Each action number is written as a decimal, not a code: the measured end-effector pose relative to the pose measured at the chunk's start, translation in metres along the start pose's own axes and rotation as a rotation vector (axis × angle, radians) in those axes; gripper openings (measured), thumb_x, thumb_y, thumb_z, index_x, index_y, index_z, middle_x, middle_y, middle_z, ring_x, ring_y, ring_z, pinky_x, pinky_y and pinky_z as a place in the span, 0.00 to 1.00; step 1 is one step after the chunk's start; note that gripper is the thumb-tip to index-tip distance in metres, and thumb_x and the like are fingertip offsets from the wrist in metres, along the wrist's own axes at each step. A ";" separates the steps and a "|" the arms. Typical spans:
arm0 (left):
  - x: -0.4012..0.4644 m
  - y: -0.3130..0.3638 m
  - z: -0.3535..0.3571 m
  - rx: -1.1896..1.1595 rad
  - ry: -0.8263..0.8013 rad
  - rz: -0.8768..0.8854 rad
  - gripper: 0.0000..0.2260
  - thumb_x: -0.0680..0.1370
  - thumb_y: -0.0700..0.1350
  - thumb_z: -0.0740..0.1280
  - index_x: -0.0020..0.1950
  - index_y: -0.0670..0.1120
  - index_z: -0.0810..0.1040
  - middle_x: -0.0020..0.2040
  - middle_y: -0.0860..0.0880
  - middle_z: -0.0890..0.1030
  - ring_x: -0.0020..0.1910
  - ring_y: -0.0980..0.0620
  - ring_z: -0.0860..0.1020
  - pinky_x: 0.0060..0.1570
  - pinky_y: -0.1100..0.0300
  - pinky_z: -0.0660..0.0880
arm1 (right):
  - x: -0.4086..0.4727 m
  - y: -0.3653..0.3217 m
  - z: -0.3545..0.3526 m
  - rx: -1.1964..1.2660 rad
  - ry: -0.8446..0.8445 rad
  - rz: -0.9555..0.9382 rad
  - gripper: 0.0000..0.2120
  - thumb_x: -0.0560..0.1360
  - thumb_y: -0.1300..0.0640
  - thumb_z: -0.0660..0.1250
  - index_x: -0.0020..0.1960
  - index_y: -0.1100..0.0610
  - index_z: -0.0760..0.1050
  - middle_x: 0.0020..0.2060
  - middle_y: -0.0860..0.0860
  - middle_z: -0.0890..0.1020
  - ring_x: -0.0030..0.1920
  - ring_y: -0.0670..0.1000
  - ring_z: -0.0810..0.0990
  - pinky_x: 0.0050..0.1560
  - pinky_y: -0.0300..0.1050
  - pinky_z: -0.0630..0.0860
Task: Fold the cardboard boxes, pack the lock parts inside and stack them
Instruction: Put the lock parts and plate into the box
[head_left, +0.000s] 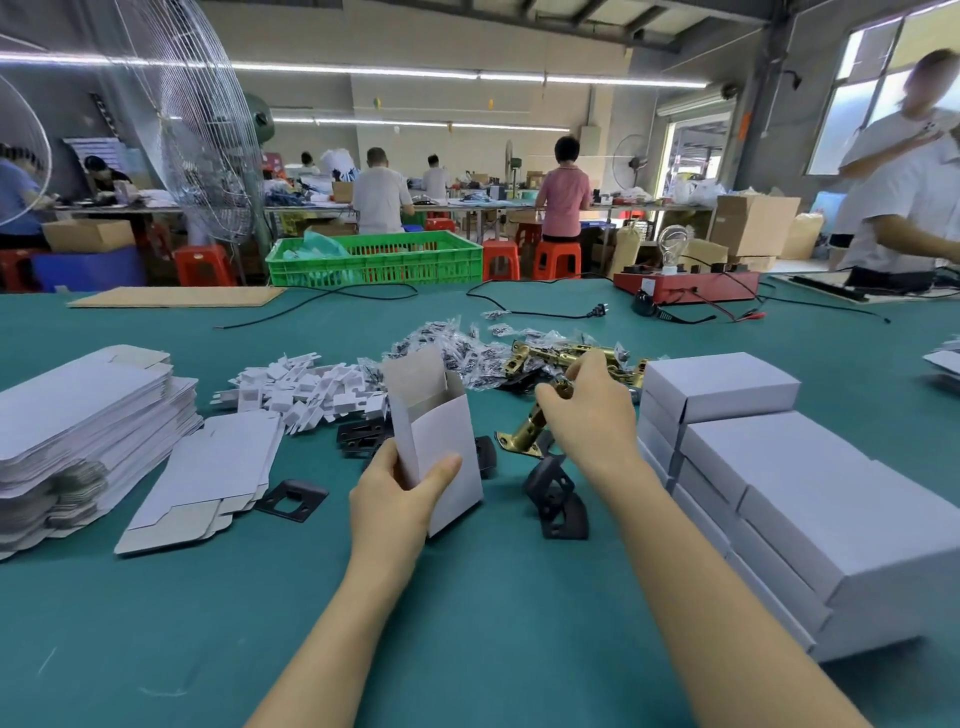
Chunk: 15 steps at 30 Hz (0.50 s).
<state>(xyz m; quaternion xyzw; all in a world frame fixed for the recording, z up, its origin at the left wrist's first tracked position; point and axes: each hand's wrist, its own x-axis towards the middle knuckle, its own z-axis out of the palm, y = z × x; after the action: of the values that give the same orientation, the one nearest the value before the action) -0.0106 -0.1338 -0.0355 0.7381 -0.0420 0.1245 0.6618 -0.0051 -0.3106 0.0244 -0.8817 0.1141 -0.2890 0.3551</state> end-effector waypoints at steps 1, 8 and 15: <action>-0.001 0.000 0.001 0.001 -0.011 0.003 0.09 0.72 0.45 0.77 0.45 0.53 0.78 0.44 0.52 0.83 0.48 0.46 0.81 0.50 0.46 0.78 | -0.001 -0.003 -0.004 0.054 0.006 -0.003 0.10 0.77 0.56 0.63 0.50 0.60 0.64 0.36 0.54 0.76 0.36 0.54 0.74 0.33 0.47 0.66; -0.005 0.001 0.004 -0.001 -0.110 0.016 0.11 0.72 0.44 0.77 0.50 0.44 0.79 0.48 0.40 0.82 0.50 0.38 0.79 0.53 0.40 0.76 | 0.000 -0.037 -0.041 0.327 0.117 -0.114 0.09 0.76 0.53 0.67 0.47 0.54 0.68 0.35 0.48 0.79 0.35 0.47 0.78 0.33 0.37 0.73; -0.007 0.003 0.005 0.016 -0.157 0.027 0.10 0.71 0.44 0.77 0.47 0.54 0.80 0.46 0.47 0.83 0.49 0.41 0.80 0.52 0.41 0.77 | -0.002 -0.054 -0.053 0.668 0.038 -0.049 0.09 0.76 0.54 0.68 0.43 0.53 0.69 0.34 0.52 0.84 0.33 0.49 0.83 0.36 0.45 0.80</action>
<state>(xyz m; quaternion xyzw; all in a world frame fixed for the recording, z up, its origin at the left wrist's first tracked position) -0.0177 -0.1399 -0.0351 0.7501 -0.1027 0.0757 0.6489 -0.0384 -0.3000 0.0916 -0.7136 -0.0016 -0.3353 0.6150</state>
